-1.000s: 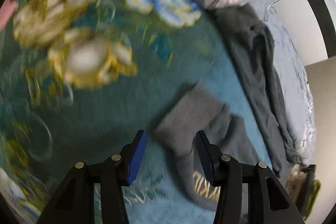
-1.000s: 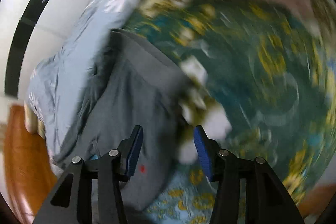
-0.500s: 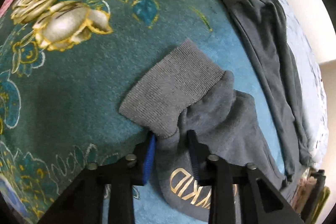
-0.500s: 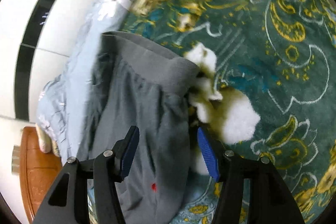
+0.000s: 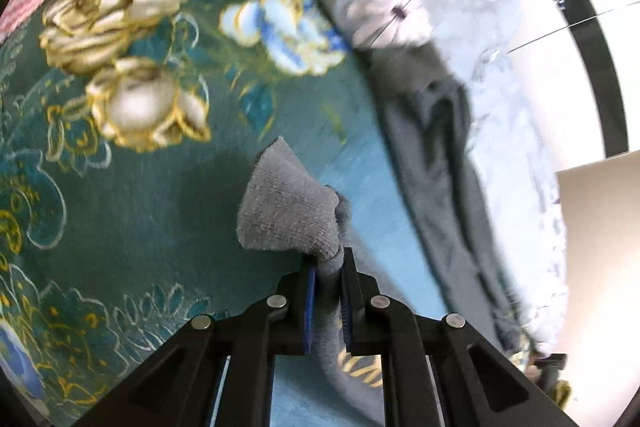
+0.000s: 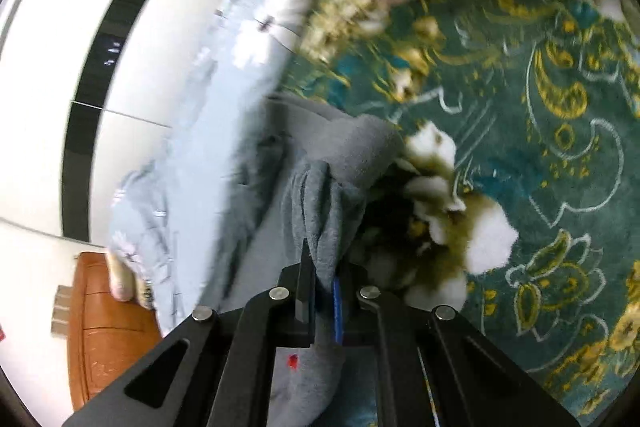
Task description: Fold clothes
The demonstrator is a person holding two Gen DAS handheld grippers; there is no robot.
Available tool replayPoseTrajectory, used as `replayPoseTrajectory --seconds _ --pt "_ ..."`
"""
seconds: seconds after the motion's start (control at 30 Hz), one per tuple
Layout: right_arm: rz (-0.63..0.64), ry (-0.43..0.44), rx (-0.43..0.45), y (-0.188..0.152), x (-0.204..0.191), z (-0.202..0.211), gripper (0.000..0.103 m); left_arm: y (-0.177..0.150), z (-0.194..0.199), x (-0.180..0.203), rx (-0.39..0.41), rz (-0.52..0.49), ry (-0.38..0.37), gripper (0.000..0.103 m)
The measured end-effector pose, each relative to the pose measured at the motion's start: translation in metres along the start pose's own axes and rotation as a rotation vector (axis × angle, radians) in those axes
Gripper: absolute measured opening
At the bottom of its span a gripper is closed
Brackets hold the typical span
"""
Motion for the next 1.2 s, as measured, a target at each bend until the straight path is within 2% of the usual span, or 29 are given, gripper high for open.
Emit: replayPoseTrajectory --seconds 0.07,0.27,0.4,0.47,0.6,0.67,0.77,0.87,1.0,1.2 --pt "0.006 0.029 0.012 -0.006 -0.003 0.015 0.006 0.009 0.013 -0.006 0.011 -0.006 -0.011 0.011" --pt "0.005 0.072 0.02 -0.022 -0.001 0.04 0.006 0.004 0.041 -0.039 0.014 -0.028 -0.003 0.011" --pt "0.021 0.079 0.027 -0.03 -0.004 0.051 0.006 0.011 0.037 -0.045 0.007 -0.034 0.015 0.011" --pt "0.029 0.055 0.012 -0.031 -0.005 0.048 0.006 0.015 0.03 -0.042 -0.005 -0.021 0.025 0.011" --pt "0.028 0.05 -0.001 -0.023 -0.018 0.037 0.006 0.031 0.015 -0.026 -0.019 0.031 0.056 0.011" --pt "0.051 0.037 -0.004 -0.018 -0.031 0.031 0.006 0.042 0.013 -0.012 0.0 0.066 0.045 0.011" --pt "0.07 0.024 -0.013 -0.008 -0.05 0.022 0.006 0.063 0.009 0.019 0.032 0.025 0.04 0.011" --pt "0.097 0.019 -0.025 0.005 -0.07 0.008 0.006 0.085 -0.015 0.045 0.016 0.004 0.073 0.011" --pt "0.126 -0.01 -0.068 0.027 -0.095 -0.029 0.006 0.115 -0.05 0.078 -0.012 -0.016 0.123 0.011" --pt "0.103 -0.145 -0.159 0.058 -0.099 -0.113 0.006 0.159 -0.103 0.128 -0.053 -0.046 0.199 0.011"
Point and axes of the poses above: each gripper's, at about its wrist camera, not at the fingertips, and z roughly against the way its jaws point, x to its right, y to its top, the point moved 6 cm from there along -z, roughly the way its jaws point, and after that the axes turned 5 degrees about y, right-handed, at the moved point
